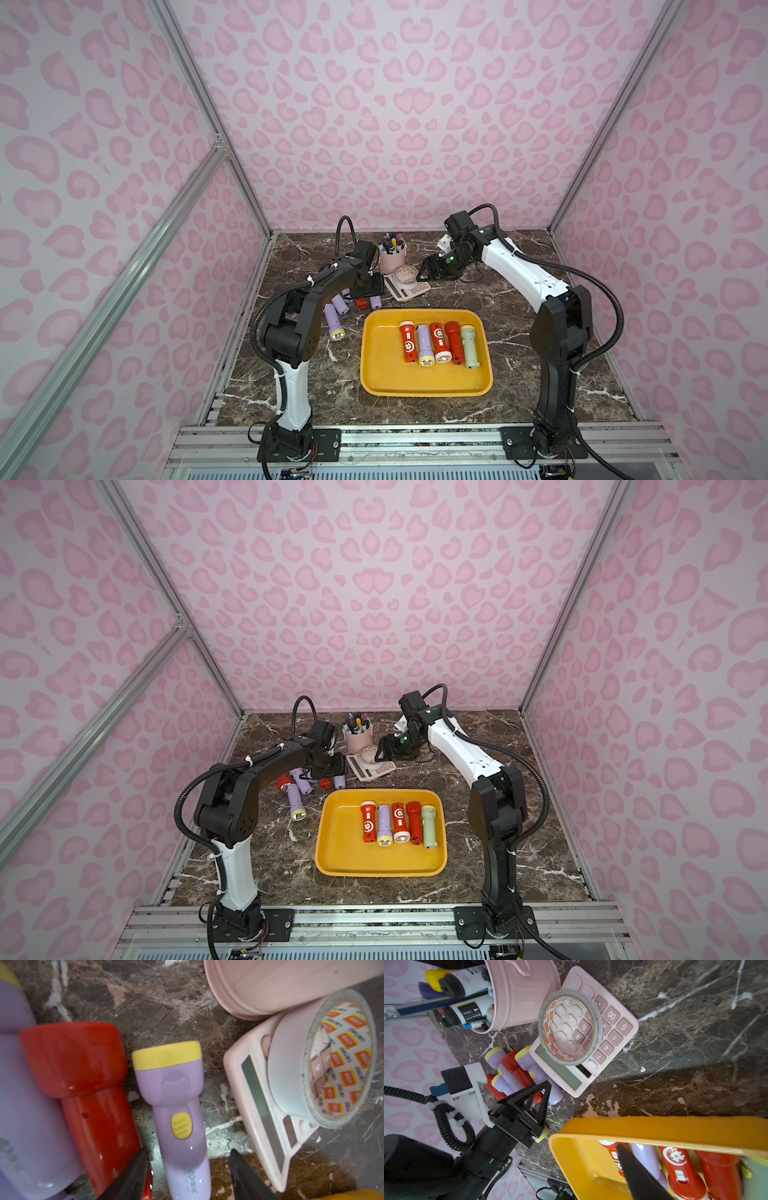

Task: Put the flashlights into the storage boxes
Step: Pick up the flashlight from the center of the board.

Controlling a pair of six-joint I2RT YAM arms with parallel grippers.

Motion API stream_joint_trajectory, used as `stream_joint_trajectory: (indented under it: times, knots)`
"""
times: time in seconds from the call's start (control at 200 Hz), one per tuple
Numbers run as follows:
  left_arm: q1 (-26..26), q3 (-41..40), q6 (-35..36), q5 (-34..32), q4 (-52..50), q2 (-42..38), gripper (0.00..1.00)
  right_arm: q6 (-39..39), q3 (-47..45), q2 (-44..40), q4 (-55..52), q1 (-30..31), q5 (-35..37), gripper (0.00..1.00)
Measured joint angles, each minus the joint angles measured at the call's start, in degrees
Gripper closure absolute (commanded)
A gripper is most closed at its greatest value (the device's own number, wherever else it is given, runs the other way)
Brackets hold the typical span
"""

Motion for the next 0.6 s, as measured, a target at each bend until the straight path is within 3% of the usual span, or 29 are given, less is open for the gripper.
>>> stream_joint_trajectory:
  times: [0.45,0.6]
  knots:
    - [0.61,1.4,0.22,0.2,0.04,2.47,0.37,-0.02,0.94,0.57,-0.61,0.52,-0.46,0.36]
    - [0.81,1.99,0.46,0.28,0.04,3.32,0.42,-0.02,1.09,1.07,-1.29,0.81,-0.46,0.36]
